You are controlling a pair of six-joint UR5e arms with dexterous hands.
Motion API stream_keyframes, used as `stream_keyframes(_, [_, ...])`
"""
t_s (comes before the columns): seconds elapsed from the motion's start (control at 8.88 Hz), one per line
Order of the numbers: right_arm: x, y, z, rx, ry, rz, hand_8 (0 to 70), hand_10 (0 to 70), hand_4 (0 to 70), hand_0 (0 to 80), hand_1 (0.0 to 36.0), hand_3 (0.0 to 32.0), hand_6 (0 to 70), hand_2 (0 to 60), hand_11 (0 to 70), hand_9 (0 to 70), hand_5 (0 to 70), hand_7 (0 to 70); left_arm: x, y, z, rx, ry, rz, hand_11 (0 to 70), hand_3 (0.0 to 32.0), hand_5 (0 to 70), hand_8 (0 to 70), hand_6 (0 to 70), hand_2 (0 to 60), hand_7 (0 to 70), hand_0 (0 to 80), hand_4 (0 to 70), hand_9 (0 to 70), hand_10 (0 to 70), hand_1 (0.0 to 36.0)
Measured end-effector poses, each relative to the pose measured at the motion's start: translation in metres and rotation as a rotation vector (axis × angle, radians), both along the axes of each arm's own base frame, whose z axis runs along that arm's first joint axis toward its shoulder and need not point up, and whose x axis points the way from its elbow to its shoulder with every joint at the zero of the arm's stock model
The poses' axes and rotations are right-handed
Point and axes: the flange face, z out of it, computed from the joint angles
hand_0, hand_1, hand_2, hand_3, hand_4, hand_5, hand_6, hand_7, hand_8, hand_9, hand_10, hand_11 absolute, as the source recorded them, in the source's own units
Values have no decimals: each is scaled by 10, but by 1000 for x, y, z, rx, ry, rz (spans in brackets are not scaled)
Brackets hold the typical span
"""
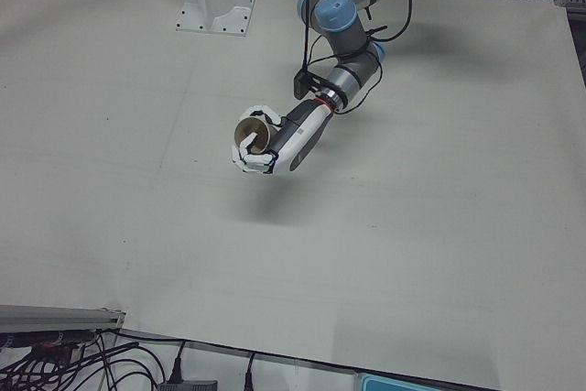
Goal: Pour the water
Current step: 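Reach the right hand to the other white cup and grasp it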
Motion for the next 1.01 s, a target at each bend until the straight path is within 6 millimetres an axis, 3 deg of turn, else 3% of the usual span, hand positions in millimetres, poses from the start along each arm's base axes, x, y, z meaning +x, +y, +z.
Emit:
stream_keyframes(0.79, [-63, -22, -25, 65, 22, -113, 78, 0, 172, 762, 199, 0, 101, 0, 0, 85, 414, 135, 0, 0, 1, -3, 5, 2, 700, 0, 694, 700, 700, 600, 700, 800, 598, 700, 700, 331])
stream_keyframes(1.01, [-76, -29, -35, 89, 18, -132, 151, 1, 313, 800, 214, 0, 214, 0, 14, 182, 496, 282, 0, 1, 0, -2, 7, 2, 700, 0, 693, 700, 700, 600, 700, 800, 594, 700, 700, 335])
